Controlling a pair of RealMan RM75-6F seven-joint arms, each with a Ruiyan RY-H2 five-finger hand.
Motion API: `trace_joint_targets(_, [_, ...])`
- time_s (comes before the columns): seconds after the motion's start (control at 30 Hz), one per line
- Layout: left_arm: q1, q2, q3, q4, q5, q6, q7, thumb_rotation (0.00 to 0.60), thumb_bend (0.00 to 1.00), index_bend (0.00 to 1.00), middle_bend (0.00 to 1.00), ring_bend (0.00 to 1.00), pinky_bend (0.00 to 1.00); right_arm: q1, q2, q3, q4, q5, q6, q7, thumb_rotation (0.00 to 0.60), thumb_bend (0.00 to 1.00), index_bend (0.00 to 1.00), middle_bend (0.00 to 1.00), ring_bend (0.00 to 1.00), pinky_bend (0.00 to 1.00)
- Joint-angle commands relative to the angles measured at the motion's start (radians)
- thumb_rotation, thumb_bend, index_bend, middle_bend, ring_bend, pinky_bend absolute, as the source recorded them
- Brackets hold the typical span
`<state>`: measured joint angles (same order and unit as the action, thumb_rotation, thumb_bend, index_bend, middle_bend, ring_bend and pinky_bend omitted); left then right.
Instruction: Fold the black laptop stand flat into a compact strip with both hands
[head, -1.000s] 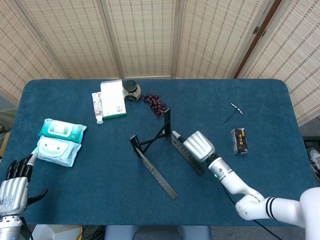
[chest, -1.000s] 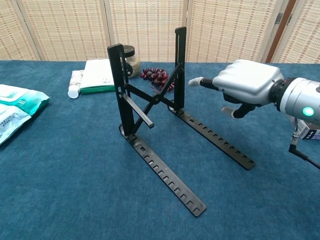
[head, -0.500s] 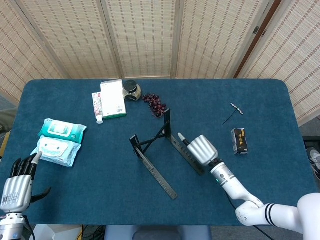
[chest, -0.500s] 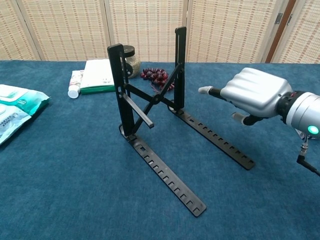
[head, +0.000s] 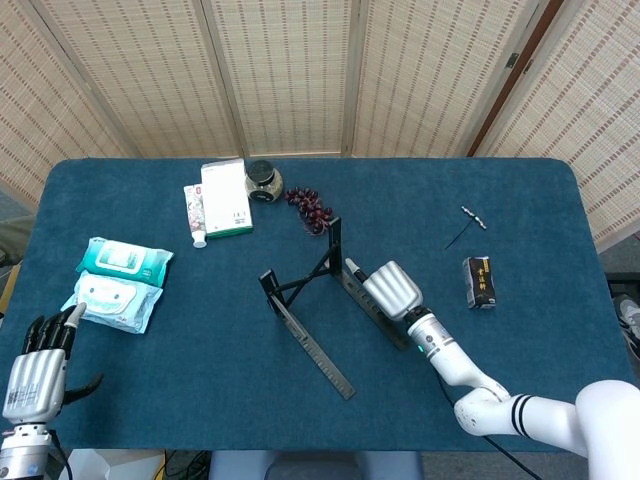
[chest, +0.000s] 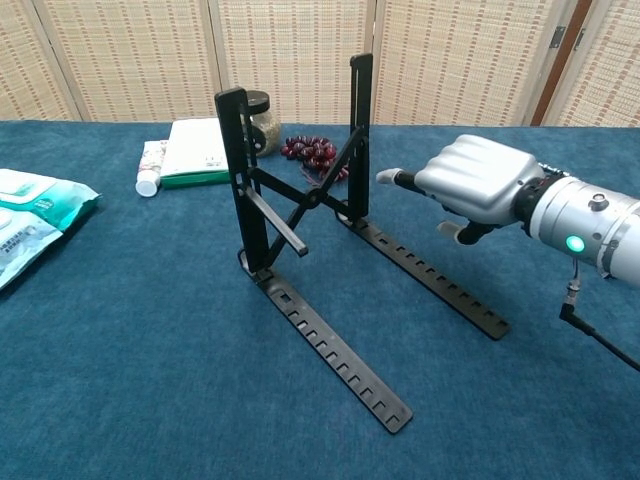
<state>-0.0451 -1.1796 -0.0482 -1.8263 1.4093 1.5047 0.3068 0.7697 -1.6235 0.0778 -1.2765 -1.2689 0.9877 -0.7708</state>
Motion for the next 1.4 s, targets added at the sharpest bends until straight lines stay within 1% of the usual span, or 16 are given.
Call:
trace_joint_targets(0.03, [0.001,-0.001,0.001,0.001,-0.001,0.001,-0.001,0.6,0.15,0.01,0.09,0.09,0.0,0.004,-0.005,0.004,0.006,0.003,-0.007,0.002,0.6,0.35,0.0,1.0,0.94,1.0])
trace_joint_targets(0.63, [0.004,-0.001,0.001,0.007,-0.011,0.007,-0.007,0.6,0.15,0.01,0.09,0.09,0.0,0.037,-0.045,0.027,0.067,0.024,-0.06,0.029,0.6,0.35,0.0,1.0,0.94,1.0])
trace_joint_targets(1.23, [0.005,0.002,0.001,0.008,-0.014,0.009,-0.008,0.6,0.15,0.01,0.09,0.09,0.0,0.052,-0.065,0.033,0.099,0.034,-0.079,0.042,0.6,0.35,0.0,1.0,0.94,1.0])
trace_joint_targets(1.3, [0.004,0.005,0.001,0.008,-0.014,0.009,-0.009,0.6,0.15,0.01,0.09,0.09,0.0,0.049,-0.058,0.032,0.088,0.032,-0.074,0.047,0.6,0.35,0.0,1.0,0.94,1.0])
trace_joint_targets(1.4, [-0.002,0.017,-0.003,0.006,-0.013,0.001,-0.012,0.6,0.15,0.01,0.09,0.09,0.0,0.031,-0.019,0.021,0.029,0.017,-0.049,0.049,0.6,0.35,0.0,0.99,0.94,1.0])
